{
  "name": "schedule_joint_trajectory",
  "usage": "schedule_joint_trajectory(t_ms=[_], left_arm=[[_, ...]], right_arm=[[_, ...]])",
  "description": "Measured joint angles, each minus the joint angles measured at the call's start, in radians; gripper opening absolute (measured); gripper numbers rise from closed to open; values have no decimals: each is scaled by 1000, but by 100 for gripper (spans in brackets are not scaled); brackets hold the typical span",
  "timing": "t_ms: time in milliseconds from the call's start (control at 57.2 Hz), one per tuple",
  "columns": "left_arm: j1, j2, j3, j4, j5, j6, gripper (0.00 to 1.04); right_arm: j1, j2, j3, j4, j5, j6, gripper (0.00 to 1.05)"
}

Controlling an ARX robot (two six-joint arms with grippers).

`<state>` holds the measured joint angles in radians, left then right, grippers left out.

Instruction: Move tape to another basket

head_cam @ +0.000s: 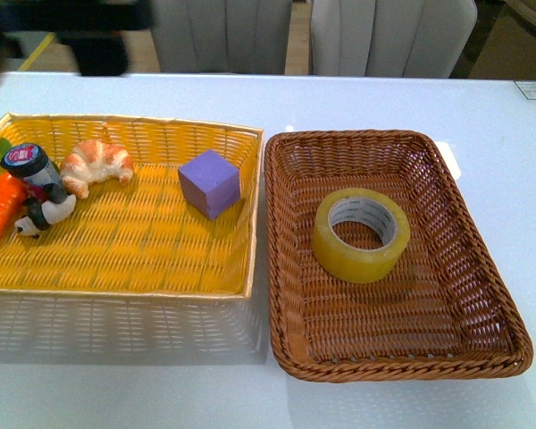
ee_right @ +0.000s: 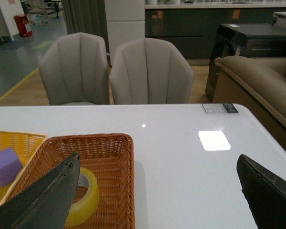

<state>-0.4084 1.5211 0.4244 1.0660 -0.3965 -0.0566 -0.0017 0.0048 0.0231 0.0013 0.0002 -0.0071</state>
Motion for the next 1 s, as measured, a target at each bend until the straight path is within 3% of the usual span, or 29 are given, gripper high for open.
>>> schedule_joint_trajectory(t_ms=[314, 838, 891, 996], left_arm=[[148, -213, -246, 42, 148, 37, 1], [310, -705, -395, -291, 301, 46, 2], [364, -759, -402, -338, 378, 47, 2], [403, -848, -410, -414, 388, 46, 2]], right_arm=[[0, 0, 0, 0, 0, 0, 96], [0, 0, 0, 0, 0, 0, 96], [0, 0, 0, 0, 0, 0, 96], [0, 0, 0, 0, 0, 0, 96]])
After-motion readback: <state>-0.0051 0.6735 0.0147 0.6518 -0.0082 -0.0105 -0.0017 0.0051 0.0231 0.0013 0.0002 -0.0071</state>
